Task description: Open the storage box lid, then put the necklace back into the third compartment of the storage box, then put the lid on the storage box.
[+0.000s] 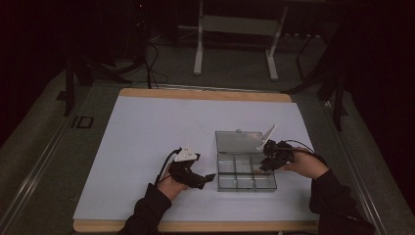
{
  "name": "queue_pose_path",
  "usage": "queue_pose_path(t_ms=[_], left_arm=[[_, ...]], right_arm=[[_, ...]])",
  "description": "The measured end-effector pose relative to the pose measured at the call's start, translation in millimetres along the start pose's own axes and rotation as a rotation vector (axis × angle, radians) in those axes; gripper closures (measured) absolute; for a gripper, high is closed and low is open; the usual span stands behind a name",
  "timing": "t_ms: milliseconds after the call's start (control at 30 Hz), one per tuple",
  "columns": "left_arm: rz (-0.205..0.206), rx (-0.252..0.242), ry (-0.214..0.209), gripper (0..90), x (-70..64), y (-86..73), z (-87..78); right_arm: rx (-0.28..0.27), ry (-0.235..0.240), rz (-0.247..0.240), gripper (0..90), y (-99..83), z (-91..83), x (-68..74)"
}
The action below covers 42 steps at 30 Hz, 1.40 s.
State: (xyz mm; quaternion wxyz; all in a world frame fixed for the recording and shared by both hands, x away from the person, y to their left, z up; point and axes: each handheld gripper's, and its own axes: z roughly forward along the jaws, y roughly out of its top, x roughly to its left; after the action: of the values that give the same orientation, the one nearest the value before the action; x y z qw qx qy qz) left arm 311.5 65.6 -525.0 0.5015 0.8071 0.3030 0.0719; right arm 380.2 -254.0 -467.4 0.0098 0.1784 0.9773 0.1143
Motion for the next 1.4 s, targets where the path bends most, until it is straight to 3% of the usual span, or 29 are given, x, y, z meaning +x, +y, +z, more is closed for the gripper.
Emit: queue_pose_path(t_ms=[300, 533, 800, 1067, 1200, 1400], left_arm=[[-0.009, 0.006, -0.002, 3.4, -0.5, -0.6, 1.9], [0.007, -0.001, 0.019, 3.4, -0.6, 0.8, 0.4], [0.021, -0.016, 0.036, 3.4, -1.9, 2.1, -0.6], [-0.001, -0.022, 0.027, 3.5, -2.3, 1.6, 0.6], [-0.014, 0.022, 0.042, 3.4, -4.0, 3.0, 2.6], [-0.060, 0.044, 0.020, 2.9, -3.5, 8.1, 2.9]], right_arm=[[-0.053, -0.014, 0.019, 62.2, -6.6, -10.5, 5.6], [-0.118, -0.016, 0.072, 58.3, -16.3, -17.3, 5.9], [-0.179, -0.039, 0.089, 53.4, -27.8, -22.9, 11.1], [-0.221, -0.049, 0.127, 51.1, -35.6, -25.0, 9.7], [-0.235, -0.055, 0.129, 49.4, -36.8, -25.3, 10.6], [-0.276, -0.060, 0.130, 48.2, -41.0, -28.5, 13.6]])
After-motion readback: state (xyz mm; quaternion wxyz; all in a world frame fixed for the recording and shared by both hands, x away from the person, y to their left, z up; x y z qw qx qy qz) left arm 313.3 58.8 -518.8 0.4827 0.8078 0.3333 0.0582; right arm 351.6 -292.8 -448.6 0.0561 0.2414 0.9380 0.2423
